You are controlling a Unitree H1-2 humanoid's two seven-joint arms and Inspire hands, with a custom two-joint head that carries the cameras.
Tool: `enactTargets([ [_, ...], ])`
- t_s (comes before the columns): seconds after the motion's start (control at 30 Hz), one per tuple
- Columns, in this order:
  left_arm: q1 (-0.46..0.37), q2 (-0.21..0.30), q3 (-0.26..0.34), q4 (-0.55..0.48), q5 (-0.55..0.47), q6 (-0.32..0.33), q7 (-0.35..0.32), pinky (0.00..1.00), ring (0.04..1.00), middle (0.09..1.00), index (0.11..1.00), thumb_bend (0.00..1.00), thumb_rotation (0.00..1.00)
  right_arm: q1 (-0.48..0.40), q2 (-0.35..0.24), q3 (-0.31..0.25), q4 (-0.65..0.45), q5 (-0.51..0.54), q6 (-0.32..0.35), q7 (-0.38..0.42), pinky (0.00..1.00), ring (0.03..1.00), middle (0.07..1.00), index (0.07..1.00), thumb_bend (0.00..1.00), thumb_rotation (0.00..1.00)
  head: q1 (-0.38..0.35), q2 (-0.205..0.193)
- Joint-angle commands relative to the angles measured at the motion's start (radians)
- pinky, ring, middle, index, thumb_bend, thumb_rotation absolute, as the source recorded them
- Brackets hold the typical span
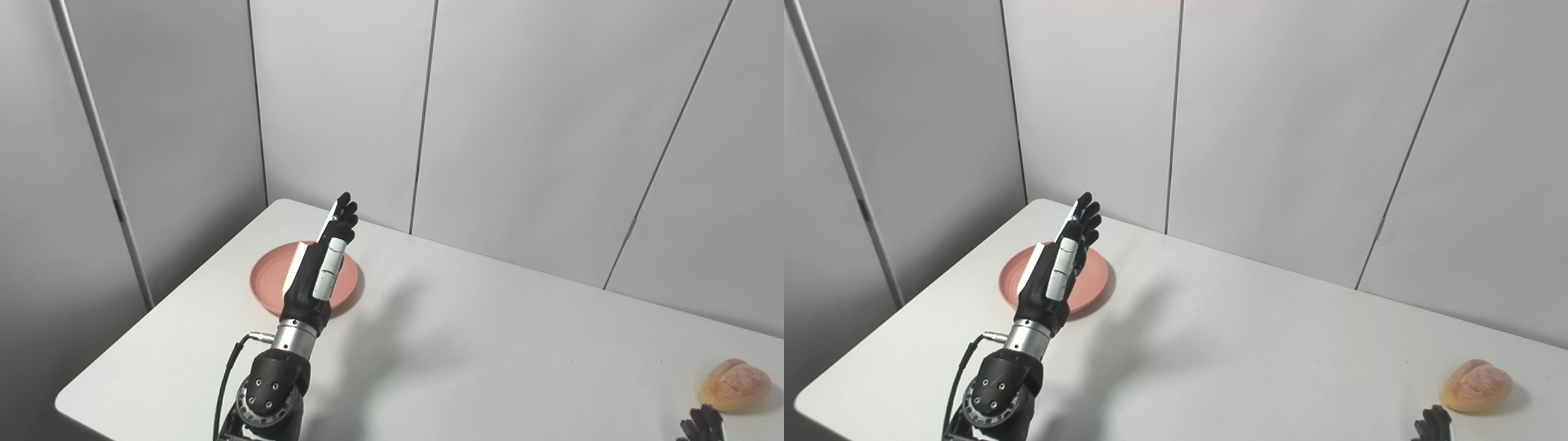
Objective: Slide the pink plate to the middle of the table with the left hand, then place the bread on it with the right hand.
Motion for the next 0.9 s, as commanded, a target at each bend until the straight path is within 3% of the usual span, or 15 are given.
enactTargets([
  [0.0, -0.055, 0.036, 0.014, 0.001, 0.010, -0.027, 0.015, 0.98, 0.953, 0.951, 0.952, 0.81, 1.00, -0.014, 0.011, 0.002, 0.046, 0.016, -0.049, 0.002, 1.00, 0.998, 1.000, 1.000, 0.63, 0.84, 0.001, 0.000],
  [0.47, -0.102, 0.122, 0.089, 0.162, 0.061, -0.101, 0.106, 0.96, 0.920, 0.925, 0.905, 0.76, 1.00, -0.010, 0.009, 0.001, 0.036, 0.013, -0.046, 0.005, 0.98, 0.989, 1.000, 1.000, 0.67, 0.86, 0.008, 0.003],
  [0.87, -0.137, 0.175, 0.163, 0.266, -0.009, -0.116, 0.115, 1.00, 0.930, 0.912, 0.885, 0.76, 1.00, -0.002, 0.011, 0.004, 0.026, 0.020, -0.043, 0.010, 0.97, 0.988, 1.000, 1.000, 0.67, 0.86, 0.008, 0.013],
])
